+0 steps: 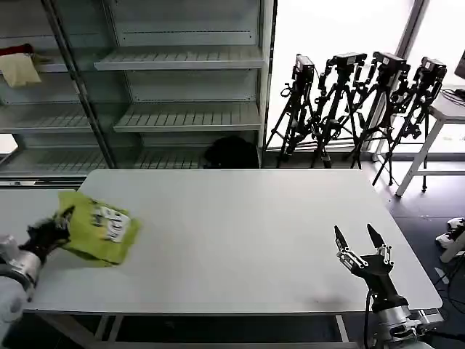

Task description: Fold and organize the clothes.

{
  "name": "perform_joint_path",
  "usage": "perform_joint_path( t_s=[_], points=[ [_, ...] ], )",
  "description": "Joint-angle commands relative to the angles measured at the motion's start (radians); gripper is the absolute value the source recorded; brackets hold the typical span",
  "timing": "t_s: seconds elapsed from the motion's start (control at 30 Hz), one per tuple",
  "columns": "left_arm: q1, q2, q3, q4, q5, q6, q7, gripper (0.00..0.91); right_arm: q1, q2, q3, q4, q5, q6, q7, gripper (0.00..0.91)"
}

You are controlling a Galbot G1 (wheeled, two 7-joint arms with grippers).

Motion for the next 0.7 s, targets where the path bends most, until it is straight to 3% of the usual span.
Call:
perform_joint_path(
  t_s=[0.03,0.1,0.23,0.3,0.4,0.53,0.7],
  points=[
    [0.012,0.125,0.115,-0.042,0.316,-0.102,0.189,0.000,-0.001,0.011,-0.002,0.004,-0.001,0.002,-0.002,0.907],
    [0.007,0.065,0.294,-0.001,0.447,-0.182,0.205,0.000,-0.005,0.016,-0.002,0.006,-0.004,0.003,-0.003,0.907],
    [-0.054,-0.068,0.634,0.106,0.649,-0.256,0.187,0.000,-0.022,0.016,0.009,0.013,-0.006,0.005,-0.004,0.907],
    [-0.070,-0.100,0.687,0.106,0.673,-0.257,0.182,0.000,-0.026,0.014,0.013,0.014,-0.005,0.005,-0.005,0.907],
    [-0.116,-0.125,0.725,0.022,0.612,-0.173,0.153,0.010,-0.023,0.014,0.012,0.011,-0.005,0.005,-0.004,0.907],
    [-0.203,-0.084,0.722,-0.079,0.488,-0.072,0.085,0.020,-0.004,0.024,-0.010,0.008,-0.016,0.000,-0.002,0.907],
    [-0.270,-0.025,0.736,-0.105,0.398,-0.019,-0.007,0.030,0.014,0.036,-0.034,0.006,-0.031,-0.005,0.002,0.907]
  ],
)
